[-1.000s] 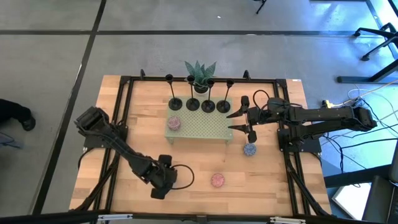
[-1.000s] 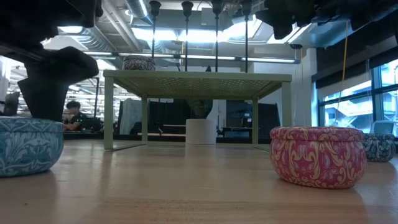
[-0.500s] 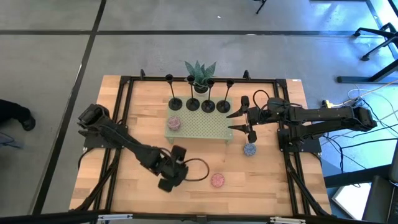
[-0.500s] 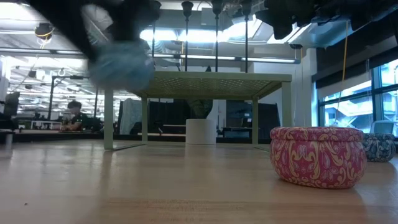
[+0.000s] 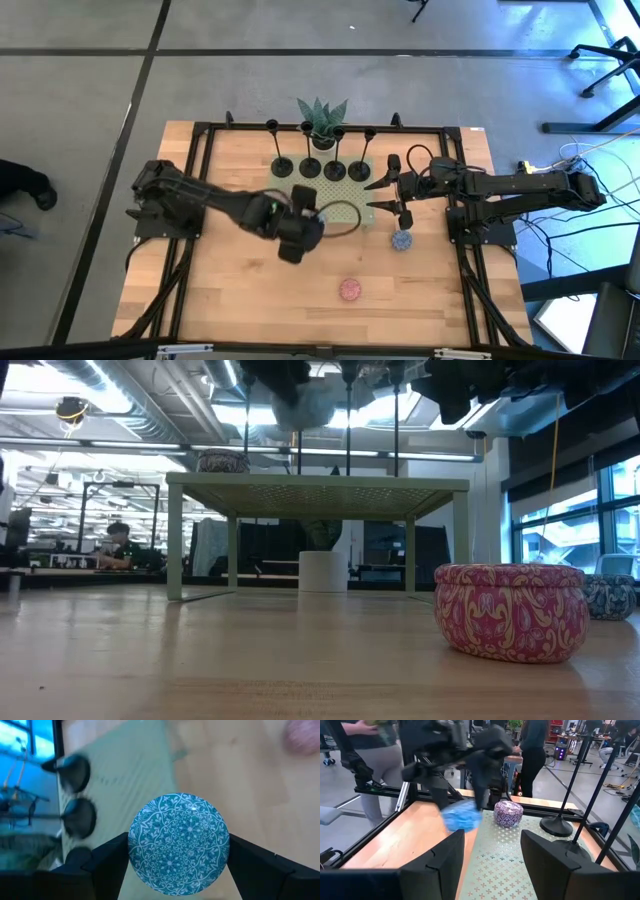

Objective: Pick & Place candle stick holders
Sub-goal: Put the light blue scented candle on the shelf

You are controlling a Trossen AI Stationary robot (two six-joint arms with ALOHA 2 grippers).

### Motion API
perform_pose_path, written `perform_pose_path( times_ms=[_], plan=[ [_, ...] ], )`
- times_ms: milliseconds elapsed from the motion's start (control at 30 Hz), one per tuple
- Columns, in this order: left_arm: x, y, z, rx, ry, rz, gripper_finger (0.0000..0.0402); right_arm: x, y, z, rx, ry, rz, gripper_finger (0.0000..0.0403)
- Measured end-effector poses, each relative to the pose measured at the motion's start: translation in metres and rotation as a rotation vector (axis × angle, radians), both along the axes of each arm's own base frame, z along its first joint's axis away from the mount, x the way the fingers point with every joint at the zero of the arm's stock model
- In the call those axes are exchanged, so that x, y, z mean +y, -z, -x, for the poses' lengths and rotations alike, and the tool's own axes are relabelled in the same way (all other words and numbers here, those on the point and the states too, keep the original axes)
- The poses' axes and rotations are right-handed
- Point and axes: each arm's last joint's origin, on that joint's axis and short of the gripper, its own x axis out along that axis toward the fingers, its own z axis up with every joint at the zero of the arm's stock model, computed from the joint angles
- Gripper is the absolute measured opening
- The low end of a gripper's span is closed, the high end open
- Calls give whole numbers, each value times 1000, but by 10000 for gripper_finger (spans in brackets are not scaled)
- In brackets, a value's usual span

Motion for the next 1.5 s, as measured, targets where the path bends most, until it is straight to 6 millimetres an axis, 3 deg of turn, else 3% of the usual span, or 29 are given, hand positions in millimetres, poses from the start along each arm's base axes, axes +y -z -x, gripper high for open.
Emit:
perform_pose_path(
  times_ms=[267, 667, 1500],
  plan=[
    [45, 4, -1, 101, -95, 58, 298, 0, 0, 0, 3, 0, -3, 199],
    [79, 6, -1, 163, -116, 126, 298, 0, 0, 0, 9, 4, -35, 199],
    [83, 7, -2, 187, -47, 175, 298, 0, 3, 0, 32, 5, -38, 199]
  ],
)
